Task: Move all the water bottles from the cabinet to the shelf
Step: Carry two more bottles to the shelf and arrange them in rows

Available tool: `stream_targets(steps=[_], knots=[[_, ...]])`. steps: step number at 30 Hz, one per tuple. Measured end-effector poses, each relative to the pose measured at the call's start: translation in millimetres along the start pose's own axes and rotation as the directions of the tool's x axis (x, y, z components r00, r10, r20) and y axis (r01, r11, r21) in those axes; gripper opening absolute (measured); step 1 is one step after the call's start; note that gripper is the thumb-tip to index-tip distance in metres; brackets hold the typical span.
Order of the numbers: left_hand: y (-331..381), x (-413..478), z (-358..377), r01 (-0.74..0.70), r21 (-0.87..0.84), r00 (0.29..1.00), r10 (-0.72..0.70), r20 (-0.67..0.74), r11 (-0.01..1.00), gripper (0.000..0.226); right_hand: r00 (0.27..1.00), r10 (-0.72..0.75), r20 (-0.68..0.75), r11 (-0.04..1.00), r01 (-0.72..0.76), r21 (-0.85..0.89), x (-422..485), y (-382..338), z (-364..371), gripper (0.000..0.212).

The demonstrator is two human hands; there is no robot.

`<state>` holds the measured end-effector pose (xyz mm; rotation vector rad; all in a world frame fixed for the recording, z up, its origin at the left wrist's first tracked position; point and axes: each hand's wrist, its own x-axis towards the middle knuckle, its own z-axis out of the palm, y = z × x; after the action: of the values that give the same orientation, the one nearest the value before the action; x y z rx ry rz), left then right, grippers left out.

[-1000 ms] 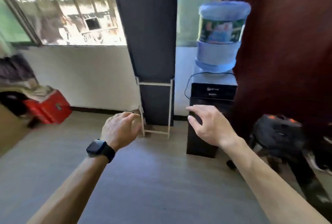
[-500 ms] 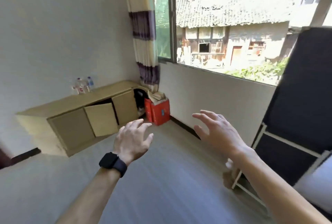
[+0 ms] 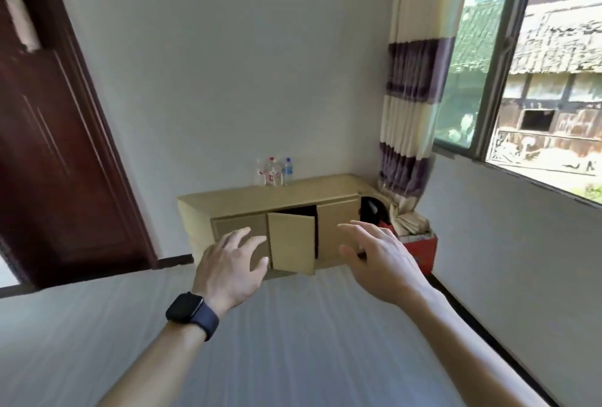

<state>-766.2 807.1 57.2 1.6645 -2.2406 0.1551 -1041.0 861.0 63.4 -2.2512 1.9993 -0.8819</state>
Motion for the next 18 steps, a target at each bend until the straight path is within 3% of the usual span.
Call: stream_targets(steps=[8,18], knots=[[-107.2,105.2,32.8,0.13,0.037,0.991,-0.13,0.0,0.991,0.048,0.992,-0.109,0.063,0.993,0.106,0.051,160.3,-18.3,89.4,0.043],[-252.1,285.4,80.8,0.044,0.01,0.999,-0.045,0.017,0.999,0.048,0.999,-0.042,0.013,0.999,0.042,-0.009,344.1,-31.1,194.5,0.041]])
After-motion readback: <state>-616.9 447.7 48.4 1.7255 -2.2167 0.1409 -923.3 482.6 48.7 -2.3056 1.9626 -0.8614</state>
